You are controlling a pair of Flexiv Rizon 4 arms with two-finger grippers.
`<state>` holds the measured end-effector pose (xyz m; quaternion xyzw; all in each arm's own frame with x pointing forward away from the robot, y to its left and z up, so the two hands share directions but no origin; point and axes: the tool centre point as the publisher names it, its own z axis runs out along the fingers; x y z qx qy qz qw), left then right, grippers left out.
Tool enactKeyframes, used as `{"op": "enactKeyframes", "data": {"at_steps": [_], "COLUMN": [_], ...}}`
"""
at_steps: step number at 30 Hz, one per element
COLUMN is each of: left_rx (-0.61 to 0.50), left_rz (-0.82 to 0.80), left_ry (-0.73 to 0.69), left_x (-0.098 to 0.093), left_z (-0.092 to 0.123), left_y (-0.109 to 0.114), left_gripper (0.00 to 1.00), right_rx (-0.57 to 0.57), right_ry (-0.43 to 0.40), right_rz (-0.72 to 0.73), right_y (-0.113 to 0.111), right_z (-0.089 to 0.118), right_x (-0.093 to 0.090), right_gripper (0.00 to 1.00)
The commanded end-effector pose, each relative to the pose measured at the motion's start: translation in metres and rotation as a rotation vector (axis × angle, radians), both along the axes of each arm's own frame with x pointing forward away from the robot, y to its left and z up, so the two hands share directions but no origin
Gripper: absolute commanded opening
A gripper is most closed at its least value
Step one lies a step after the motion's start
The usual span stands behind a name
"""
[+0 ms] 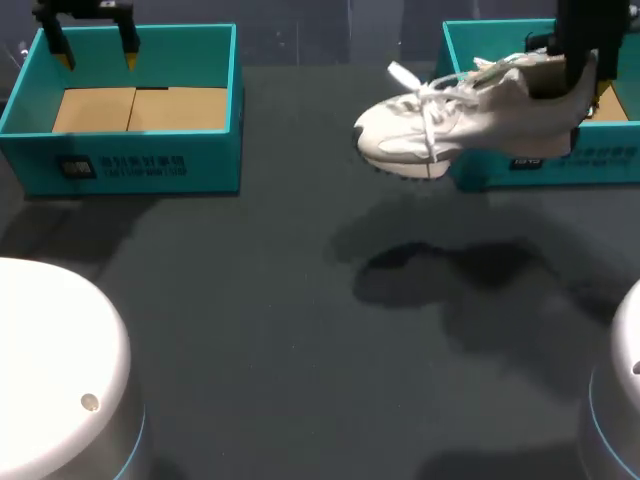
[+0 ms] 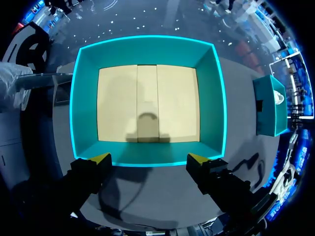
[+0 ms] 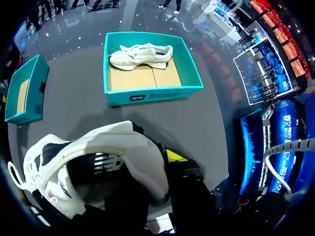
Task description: Take the shoe out of the shoebox, open the shoe tongue, remove and reinsert the insole, then place the shoe into the shoebox
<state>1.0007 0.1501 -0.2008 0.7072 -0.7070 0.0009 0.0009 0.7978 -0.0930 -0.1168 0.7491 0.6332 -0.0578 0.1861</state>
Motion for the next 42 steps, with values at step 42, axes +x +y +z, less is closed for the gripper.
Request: {"op": "enactKeyframes", "data": {"at_steps": [42], "left_rx": [0.001], "left_rz": [0.000], "left_ry": [0.000], "left_x": [0.000], "left_z": [0.000], "left_y": [0.000], "left_gripper": [1.00], "right_rx": [0.039], "right_ry": [0.007], "right_rz": [0.000], "right_y": [0.084], "right_z": [-0.171], "right_x": [-0.069], "right_gripper": [0.00]}}
